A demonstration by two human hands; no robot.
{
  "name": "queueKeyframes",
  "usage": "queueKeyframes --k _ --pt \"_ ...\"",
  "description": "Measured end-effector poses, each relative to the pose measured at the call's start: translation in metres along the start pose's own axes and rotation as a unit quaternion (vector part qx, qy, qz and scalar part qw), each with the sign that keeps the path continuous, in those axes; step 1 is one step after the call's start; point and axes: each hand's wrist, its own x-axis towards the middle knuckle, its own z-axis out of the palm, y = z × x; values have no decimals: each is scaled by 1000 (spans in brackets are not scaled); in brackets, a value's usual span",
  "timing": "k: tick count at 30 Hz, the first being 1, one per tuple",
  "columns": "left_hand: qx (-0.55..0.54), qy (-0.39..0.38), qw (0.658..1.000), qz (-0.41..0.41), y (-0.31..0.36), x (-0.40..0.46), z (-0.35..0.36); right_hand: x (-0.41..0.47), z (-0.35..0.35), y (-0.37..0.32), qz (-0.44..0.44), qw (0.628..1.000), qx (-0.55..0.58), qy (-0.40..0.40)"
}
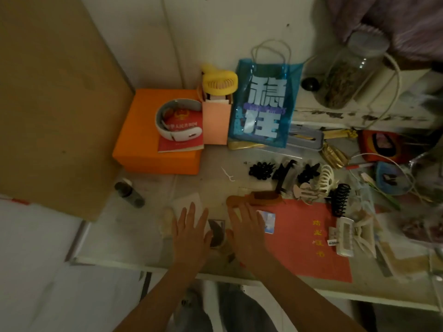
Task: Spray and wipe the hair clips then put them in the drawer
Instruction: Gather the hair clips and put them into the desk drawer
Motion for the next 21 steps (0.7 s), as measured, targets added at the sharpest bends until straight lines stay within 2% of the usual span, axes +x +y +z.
queueKeyframes --k 2,5,9,12,16,21 --pt "32 -5 999 -14 -17 -7 -6 -5 6 -19 -16 999 -22 27" --pt "1 45 999 11 -39 -25 -22 -13 16 -49 -14 996 -60 -69" --pt "8 86 995 44 -85 -49 -25 -32 34 -91 -26 993 -113 -28" --pt "40 32 999 20 -128 -72 -8 -55 58 -120 -24 993 -100 -62" --pt "-19 16 1000 -3 -174 -105 2 -84 89 -156 2 992 -104 -66" --pt "-28 14 999 -9 -215 -134 11 -116 105 -200 5 986 -161 -43"
